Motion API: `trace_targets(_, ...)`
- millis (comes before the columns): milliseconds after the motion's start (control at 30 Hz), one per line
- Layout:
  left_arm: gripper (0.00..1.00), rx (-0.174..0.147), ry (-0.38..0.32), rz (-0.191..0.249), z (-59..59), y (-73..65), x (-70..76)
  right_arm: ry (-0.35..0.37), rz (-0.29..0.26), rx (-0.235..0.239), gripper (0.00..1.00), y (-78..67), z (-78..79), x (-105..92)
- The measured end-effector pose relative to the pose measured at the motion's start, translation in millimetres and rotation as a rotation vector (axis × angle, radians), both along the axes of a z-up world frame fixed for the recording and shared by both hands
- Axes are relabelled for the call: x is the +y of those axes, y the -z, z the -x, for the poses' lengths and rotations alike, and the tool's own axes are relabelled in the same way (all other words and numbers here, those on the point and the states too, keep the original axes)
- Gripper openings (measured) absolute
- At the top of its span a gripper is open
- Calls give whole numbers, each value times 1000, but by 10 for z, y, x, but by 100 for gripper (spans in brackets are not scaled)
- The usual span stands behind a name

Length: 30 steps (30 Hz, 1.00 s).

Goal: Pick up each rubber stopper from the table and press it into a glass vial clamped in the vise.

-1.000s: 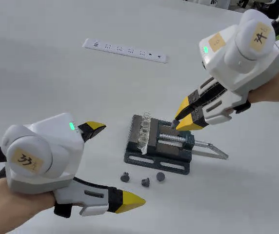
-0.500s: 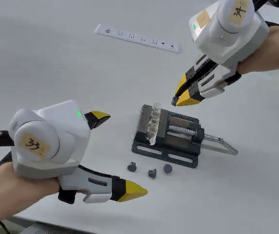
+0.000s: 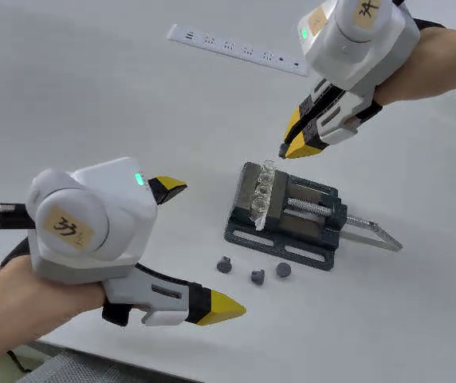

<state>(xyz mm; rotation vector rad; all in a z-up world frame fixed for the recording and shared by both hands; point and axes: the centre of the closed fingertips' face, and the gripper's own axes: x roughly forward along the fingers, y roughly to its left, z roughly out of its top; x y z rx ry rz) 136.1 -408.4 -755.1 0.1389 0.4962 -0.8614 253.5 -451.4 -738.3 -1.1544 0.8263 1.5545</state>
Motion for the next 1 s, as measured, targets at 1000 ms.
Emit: trace_targets(1000,96,38,-8,7,51,93,12,-22,56,14,6,242,-79,44)
